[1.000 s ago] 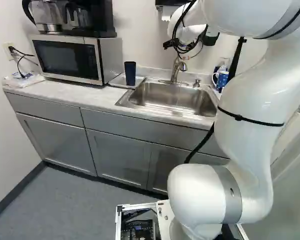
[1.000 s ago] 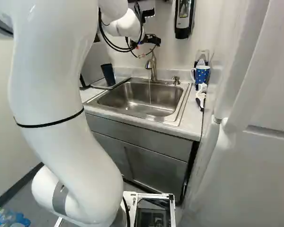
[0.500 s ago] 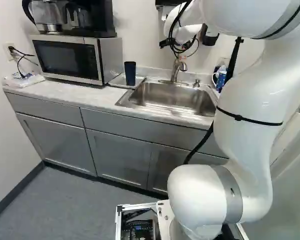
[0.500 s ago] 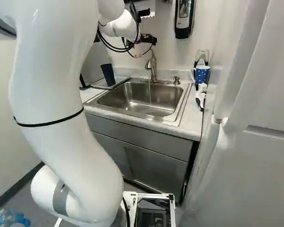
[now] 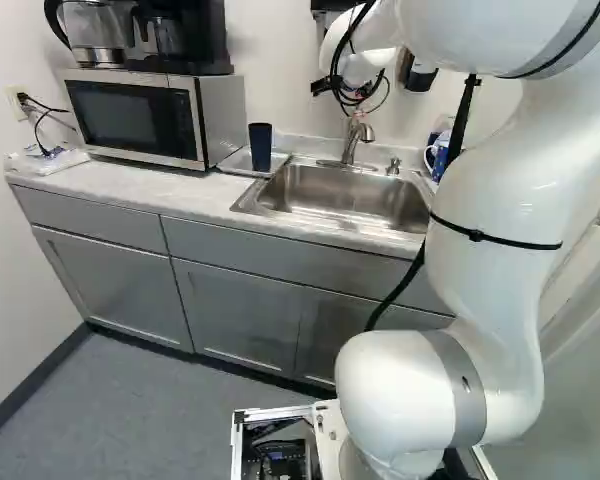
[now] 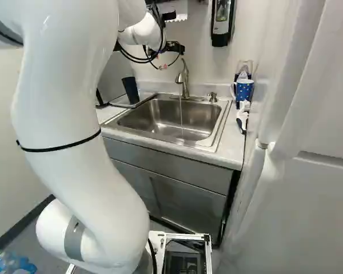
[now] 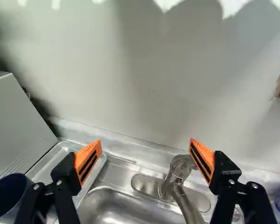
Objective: Rinse the cup and place it in the tray
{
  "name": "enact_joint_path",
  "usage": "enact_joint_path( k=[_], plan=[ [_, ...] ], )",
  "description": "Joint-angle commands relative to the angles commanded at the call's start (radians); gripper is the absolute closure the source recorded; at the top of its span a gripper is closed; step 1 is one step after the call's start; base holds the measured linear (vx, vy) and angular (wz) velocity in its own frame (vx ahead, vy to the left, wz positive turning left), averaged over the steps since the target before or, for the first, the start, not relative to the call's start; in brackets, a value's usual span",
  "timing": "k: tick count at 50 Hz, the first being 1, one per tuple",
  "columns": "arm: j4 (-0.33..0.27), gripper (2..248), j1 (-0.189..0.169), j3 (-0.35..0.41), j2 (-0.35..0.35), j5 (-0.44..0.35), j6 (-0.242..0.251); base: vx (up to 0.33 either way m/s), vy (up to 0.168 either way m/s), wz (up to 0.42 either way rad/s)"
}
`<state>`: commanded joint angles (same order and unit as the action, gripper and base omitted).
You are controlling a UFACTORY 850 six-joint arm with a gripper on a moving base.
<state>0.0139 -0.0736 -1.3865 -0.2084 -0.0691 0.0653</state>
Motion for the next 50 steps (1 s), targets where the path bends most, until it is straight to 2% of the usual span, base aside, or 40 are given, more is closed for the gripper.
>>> enact_joint_path(
  k=[30,50],
  plan=[
    [0.0,3,0.001,0.001,0.001,0.057,0.0,0.0,0.0,0.0],
    [0.0,3,-0.001,0.038,0.034,0.084,0.0,0.0,0.0,0.0]
  ],
)
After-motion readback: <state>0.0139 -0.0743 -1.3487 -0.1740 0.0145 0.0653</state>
